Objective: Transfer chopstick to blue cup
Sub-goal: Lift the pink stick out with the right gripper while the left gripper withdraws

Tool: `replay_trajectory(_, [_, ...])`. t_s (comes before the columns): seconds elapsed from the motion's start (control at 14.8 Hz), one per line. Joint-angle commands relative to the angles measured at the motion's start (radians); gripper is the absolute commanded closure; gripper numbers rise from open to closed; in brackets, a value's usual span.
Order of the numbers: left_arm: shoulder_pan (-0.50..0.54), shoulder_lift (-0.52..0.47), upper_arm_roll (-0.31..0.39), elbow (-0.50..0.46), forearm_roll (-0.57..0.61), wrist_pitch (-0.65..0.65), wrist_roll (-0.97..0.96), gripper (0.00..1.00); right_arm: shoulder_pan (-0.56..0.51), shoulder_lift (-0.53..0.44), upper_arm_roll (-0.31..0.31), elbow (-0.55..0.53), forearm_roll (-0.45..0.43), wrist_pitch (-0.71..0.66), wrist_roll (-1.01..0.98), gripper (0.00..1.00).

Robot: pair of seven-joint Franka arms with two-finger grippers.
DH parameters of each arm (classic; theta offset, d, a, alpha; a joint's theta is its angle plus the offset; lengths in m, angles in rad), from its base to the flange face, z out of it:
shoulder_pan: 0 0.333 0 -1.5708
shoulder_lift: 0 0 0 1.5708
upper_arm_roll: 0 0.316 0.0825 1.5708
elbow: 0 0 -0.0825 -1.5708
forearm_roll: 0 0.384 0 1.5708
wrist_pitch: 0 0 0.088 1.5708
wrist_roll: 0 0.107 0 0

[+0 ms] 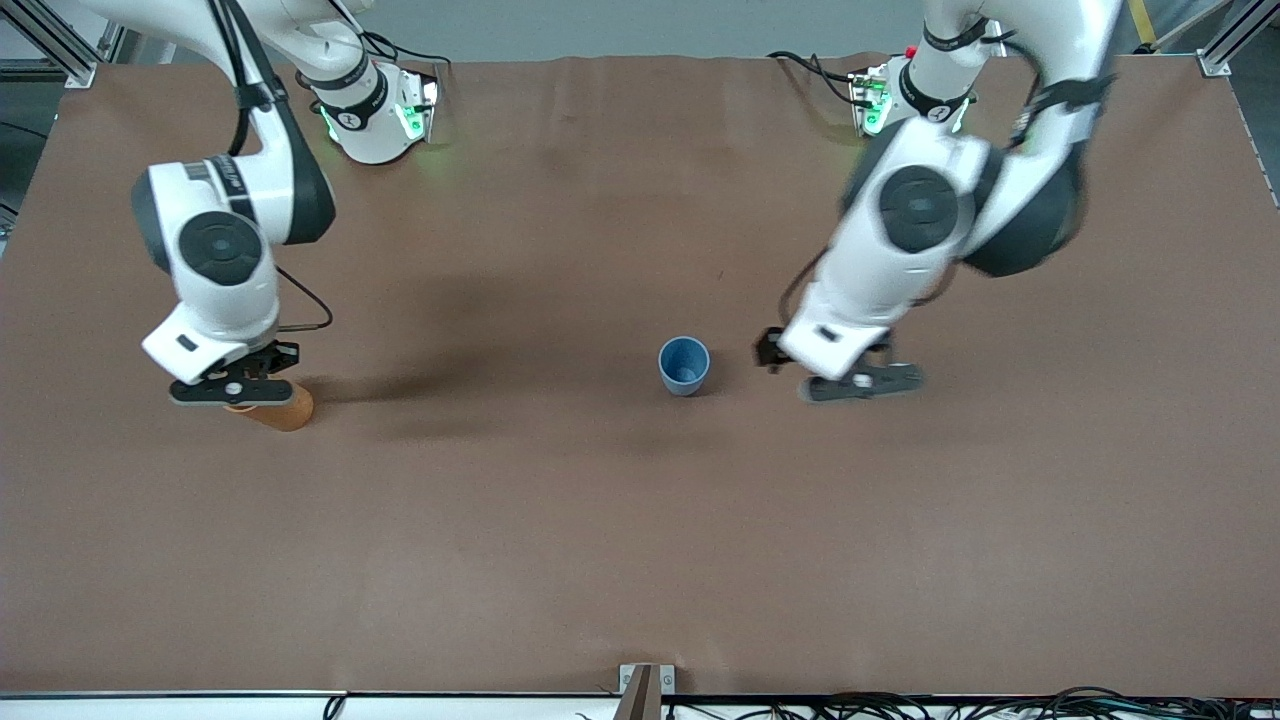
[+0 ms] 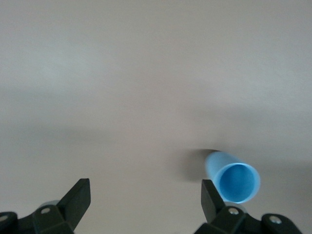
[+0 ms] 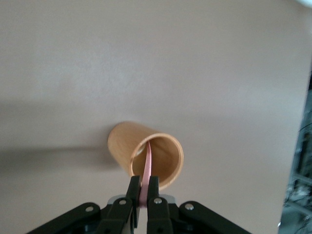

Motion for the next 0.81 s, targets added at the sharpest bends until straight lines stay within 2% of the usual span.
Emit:
replay_trajectory(0.0, [0.121, -0.055, -0.012, -0.032, 0.012, -0.047, 0.207, 0.0, -0.066, -0.017, 0.006, 0.156, 0.204, -0.182, -0.17, 0.96])
replay_trajectory(0.14, [0.184, -0.086, -0.012, -0.022, 0.012, -0.091, 0.339, 0.0, -0.121, -0.042, 0.004, 0.262, 0.348, -0.319, -0.263, 0.96])
replay_trajectory(0.27, [0.209, -0.118, -0.01, 0.017, 0.011, -0.136, 0.436, 0.0, -0.158, -0.101, 0.003, 0.286, 0.468, -0.357, -0.277, 0.96])
replay_trajectory(0.34, [0.22, -0.123, -0.009, 0.062, 0.009, -0.198, 0.457, 0.0, -0.169, -0.132, 0.004, 0.286, 0.508, -0.358, -0.277, 0.96])
replay_trajectory(0.54, [0.234, -0.123, -0.007, 0.184, 0.011, -0.326, 0.457, 0.0, -0.154, -0.184, 0.017, 0.306, 0.572, -0.382, -0.259, 0.98])
replay_trajectory(0.75, [0.257, -0.13, -0.009, 0.219, 0.011, -0.387, 0.464, 0.0, -0.045, -0.184, 0.023, 0.329, 0.642, -0.386, -0.123, 0.98])
